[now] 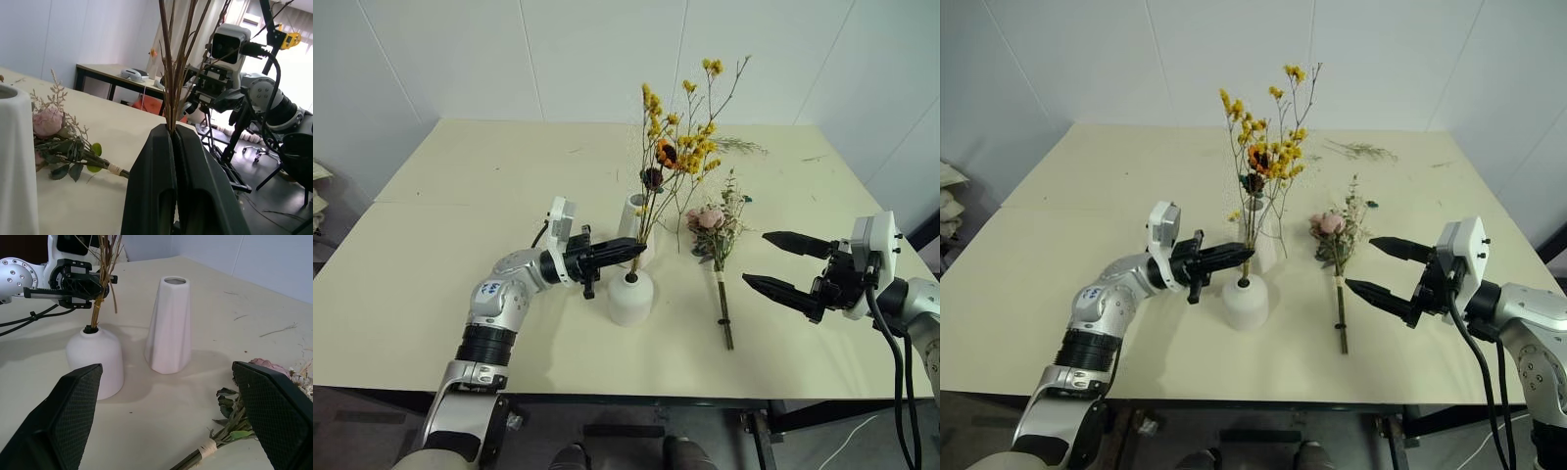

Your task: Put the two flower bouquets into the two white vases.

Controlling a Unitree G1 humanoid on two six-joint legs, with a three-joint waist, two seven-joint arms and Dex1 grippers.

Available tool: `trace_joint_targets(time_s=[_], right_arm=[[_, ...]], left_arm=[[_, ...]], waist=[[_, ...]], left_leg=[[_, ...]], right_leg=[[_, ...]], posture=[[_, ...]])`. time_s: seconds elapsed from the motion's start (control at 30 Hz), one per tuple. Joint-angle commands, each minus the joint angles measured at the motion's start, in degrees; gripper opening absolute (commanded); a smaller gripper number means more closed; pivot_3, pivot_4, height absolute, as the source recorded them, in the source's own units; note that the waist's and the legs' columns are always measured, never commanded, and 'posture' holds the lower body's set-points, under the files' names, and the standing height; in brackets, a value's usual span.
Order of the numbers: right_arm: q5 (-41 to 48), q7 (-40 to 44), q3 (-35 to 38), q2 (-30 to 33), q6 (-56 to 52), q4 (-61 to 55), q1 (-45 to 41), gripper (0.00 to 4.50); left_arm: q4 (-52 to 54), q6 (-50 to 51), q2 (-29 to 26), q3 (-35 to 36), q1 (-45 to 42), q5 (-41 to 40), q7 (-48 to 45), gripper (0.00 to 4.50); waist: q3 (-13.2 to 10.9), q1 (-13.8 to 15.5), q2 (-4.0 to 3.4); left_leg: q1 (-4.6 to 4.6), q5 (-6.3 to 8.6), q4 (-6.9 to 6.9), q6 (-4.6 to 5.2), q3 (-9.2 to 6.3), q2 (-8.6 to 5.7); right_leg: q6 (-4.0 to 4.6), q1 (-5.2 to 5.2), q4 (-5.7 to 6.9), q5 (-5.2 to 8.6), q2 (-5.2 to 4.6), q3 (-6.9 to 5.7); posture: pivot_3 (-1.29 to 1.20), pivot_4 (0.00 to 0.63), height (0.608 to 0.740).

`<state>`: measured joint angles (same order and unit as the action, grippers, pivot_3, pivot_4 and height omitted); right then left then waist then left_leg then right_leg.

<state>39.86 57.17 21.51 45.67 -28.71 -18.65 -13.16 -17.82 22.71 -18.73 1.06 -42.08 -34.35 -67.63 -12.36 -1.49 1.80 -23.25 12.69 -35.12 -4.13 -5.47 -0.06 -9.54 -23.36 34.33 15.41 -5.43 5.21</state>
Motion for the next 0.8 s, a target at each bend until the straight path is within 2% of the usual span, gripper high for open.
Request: trace_joint_targets(time_s=[0.03, 0.43, 0.53, 0.8], right_arm=[[1.07, -0.17, 1.47, 0.86, 0.87, -1.38, -0.35, 4.50], [0.87, -0.10, 1.29, 0.82, 1.01, -1.16, -0.37, 4.50], [0.86, -0.09, 1.33, 0.81, 1.05, -1.12, -0.34, 4.50], [0.61, 0.42, 0.94, 1.18, 1.19, -0.93, -0.66, 4.50]], left_arm=[[-0.15, -1.36, 0.45, 0.02, 0.32, 0.86, -0.49, 0.03], [1.09, 0.21, -0.17, -0.76, 1.59, 1.69, -2.22, 0.03], [1.73, 1.87, -0.71, -0.88, 1.70, 1.51, -2.10, 0.72], [5.38, 5.63, -3.02, 0.13, 1.95, 0.29, -3.01, 3.22]], waist=[[0.00, -0.01, 0.00], [0.00, -0.03, 0.00], [0.00, -0.03, 0.00], [0.00, -0.07, 0.00]], left_leg=[[0.00, 0.00, 0.00, 0.00, 0.00, 0.00], [0.00, 0.00, 0.00, 0.00, 0.00, 0.00], [0.00, 0.00, 0.00, 0.00, -0.01, 0.00], [0.01, 0.00, 0.01, 0.00, -0.01, 0.00]], right_leg=[[0.00, 0.00, 0.00, 0.00, 0.00, 0.00], [0.00, 0.00, 0.01, 0.00, 0.00, 0.00], [0.00, 0.00, 0.01, 0.00, 0.00, 0.00], [0.00, 0.00, 0.02, 0.00, 0.00, 0.00]], posture=[[0.00, 0.150, 0.740], [0.00, 0.150, 0.740], [0.00, 0.150, 0.740], [0.00, 0.150, 0.740]])
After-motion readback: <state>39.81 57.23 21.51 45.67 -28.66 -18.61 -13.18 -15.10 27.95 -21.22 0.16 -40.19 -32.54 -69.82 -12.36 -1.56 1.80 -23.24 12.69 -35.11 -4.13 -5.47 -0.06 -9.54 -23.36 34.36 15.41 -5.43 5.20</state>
